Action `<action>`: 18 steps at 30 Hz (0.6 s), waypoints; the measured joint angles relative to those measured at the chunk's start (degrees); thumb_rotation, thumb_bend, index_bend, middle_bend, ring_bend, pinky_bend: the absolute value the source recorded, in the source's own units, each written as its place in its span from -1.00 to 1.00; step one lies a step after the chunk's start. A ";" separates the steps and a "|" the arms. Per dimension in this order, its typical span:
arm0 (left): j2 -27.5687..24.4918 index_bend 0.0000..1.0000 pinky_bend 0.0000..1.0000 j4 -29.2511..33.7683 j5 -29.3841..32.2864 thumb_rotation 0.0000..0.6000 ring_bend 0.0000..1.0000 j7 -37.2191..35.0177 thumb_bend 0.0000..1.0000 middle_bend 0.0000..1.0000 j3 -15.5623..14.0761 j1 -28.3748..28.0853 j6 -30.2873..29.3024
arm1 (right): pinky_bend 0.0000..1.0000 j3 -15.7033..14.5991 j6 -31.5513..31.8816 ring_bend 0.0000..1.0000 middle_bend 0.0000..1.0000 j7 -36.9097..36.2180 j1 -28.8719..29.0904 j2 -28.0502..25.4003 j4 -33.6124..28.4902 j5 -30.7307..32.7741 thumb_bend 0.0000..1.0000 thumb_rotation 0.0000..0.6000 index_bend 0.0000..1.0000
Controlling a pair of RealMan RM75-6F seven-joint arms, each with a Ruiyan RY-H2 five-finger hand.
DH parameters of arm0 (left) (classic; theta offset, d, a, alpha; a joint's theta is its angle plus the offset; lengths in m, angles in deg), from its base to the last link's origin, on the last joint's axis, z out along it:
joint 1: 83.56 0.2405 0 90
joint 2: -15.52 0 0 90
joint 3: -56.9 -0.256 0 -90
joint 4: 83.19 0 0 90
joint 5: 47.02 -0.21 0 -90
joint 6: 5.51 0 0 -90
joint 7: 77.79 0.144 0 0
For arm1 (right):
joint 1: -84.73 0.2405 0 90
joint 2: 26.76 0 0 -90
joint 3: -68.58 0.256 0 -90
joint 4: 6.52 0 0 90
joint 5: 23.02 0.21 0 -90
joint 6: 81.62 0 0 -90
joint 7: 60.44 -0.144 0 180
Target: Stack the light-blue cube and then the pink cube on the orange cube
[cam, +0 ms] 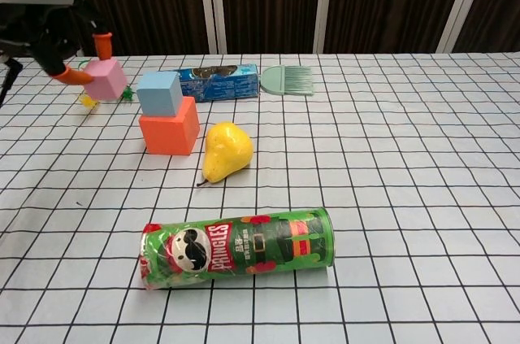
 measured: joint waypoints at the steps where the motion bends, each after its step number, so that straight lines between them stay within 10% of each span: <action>1: 0.48 -0.13 0.78 -1.23 1.29 1.00 0.58 0.33 -0.24 0.70 0.90 -1.29 0.25 | -0.67 0.01 0.02 -0.69 -0.73 0.10 0.00 0.02 -0.01 0.05 -0.65 1.00 -0.77; 18: 7.16 -0.12 0.78 -10.45 11.72 1.00 0.58 4.99 -0.24 0.70 4.25 -11.46 -1.64 | -0.67 0.19 0.54 -0.69 -0.73 0.85 -0.06 0.22 0.04 0.10 -0.65 1.00 -0.77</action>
